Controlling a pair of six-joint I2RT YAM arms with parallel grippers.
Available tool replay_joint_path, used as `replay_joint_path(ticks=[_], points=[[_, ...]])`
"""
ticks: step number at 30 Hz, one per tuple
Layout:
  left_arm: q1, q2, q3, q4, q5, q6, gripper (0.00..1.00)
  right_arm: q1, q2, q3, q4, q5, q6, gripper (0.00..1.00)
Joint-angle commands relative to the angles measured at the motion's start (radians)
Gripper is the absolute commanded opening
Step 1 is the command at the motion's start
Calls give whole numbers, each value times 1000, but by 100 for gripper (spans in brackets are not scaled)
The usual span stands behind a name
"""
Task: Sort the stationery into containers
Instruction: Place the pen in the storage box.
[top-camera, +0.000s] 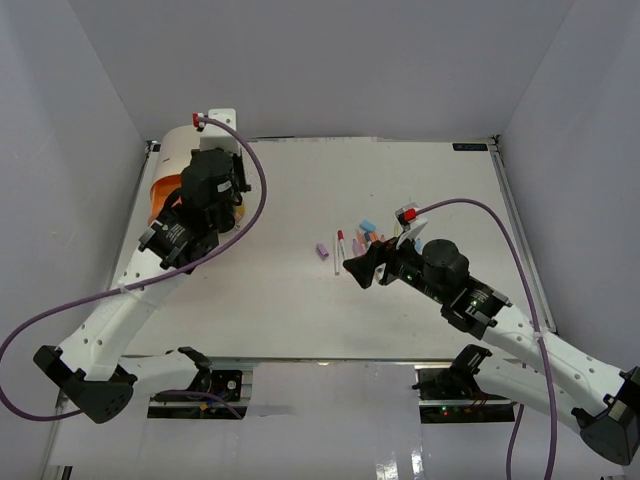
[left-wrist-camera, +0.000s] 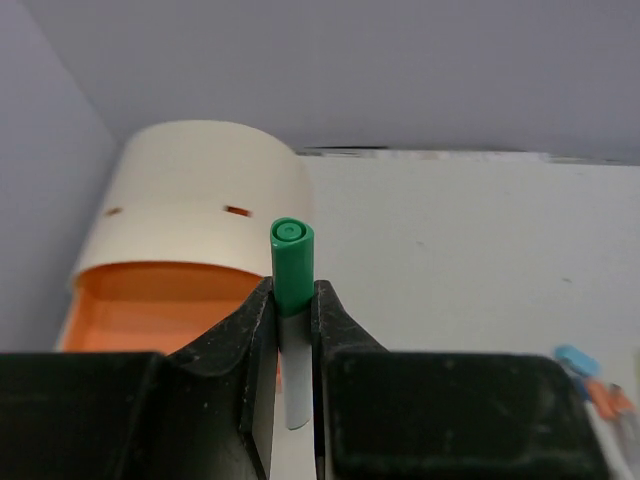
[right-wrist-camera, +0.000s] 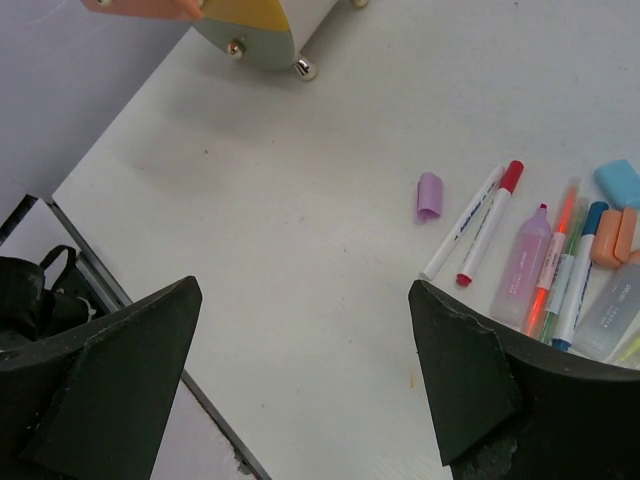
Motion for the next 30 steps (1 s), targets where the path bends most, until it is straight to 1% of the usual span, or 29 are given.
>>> replay_joint_path(ticks=[1,6,9,10,11,14,16,17,18,19,20,21,22,25,28,30], points=[[100,-26,23,26,-115,326,9,4,-21,-25,-3,14,-18,91],[212,0,-15,80,-46,471,8,4,-32,-51,-2,-8,-18,91],[281,14,-26,103,-2,459,7,6,-35,-57,-5,-20,-20,91],[331,12,-29,113,54,439,6,4,-40,-59,-5,-23,-20,91],[358,8,-33,118,85,389,6,6,-40,-62,-3,-29,-21,91],[450,3,-47,138,156,311,6,4,-47,-76,-3,-34,-21,91],[517,-6,-61,146,190,211,6,6,-49,-85,-2,-36,-23,91],[540,-11,-67,146,240,171,6,6,-50,-88,-2,-36,-20,91],[581,-15,-81,141,268,78,6,4,-50,-94,-3,-36,-20,91],[597,-26,-87,140,292,36,6,4,-50,-96,-2,-36,-20,91],[609,-31,-96,138,337,-5,6,4,-50,-97,-2,-36,-18,91],[617,-38,-107,140,352,-72,6,6,-50,-102,-2,-36,-18,91],[626,-51,-128,140,359,-106,6,4,-52,-105,-2,-36,-20,91],[632,-81,-183,158,362,-223,6,6,-60,-113,-2,-36,-20,91],[636,-104,-237,192,342,-309,6,4,-69,-119,0,-36,-18,91],[637,-109,-256,209,345,-338,5,6,-72,-123,-2,-36,-20,91]])
